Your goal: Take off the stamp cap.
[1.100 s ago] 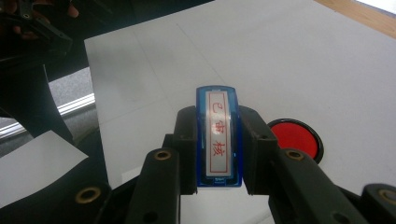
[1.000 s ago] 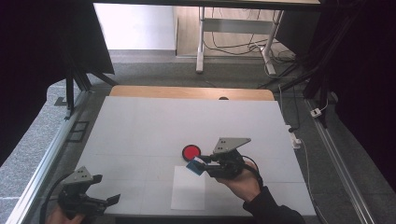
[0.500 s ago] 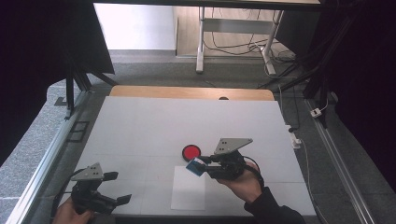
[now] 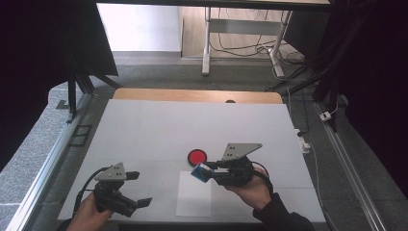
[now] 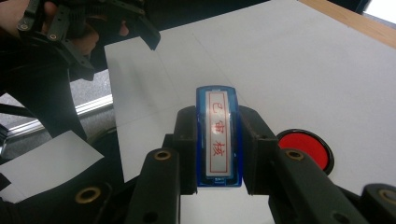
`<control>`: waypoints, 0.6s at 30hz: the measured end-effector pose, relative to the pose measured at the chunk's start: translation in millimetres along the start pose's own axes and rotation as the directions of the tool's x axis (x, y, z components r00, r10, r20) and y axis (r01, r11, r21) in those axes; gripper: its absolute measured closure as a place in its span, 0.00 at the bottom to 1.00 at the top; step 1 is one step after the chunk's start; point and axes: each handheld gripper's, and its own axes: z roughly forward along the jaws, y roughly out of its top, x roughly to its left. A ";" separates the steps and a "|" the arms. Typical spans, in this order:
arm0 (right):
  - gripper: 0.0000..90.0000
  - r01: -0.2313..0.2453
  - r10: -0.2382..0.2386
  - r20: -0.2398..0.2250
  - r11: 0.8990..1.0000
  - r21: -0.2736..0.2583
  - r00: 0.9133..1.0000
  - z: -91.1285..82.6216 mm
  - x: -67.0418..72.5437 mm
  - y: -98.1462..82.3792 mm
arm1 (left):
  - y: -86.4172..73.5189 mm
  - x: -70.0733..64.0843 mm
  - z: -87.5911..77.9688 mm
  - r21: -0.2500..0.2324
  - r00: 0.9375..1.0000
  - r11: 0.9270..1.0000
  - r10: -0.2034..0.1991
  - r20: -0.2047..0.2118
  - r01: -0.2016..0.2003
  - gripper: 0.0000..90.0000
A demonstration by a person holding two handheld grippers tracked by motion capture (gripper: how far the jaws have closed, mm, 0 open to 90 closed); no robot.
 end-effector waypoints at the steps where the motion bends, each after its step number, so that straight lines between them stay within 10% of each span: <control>1: 0.79 0.002 -0.002 0.000 1.000 -0.001 1.000 -0.2 0.3 0.1 | 2.2 -0.3 2.2 0.005 1.000 1.000 0.007 0.004 -0.007 0.00; 18: 0.79 0.008 -0.008 -0.041 1.000 -0.018 0.999 -3.3 4.3 1.0 | 34.1 4.5 32.2 0.004 0.991 0.996 0.090 0.094 -0.091 0.00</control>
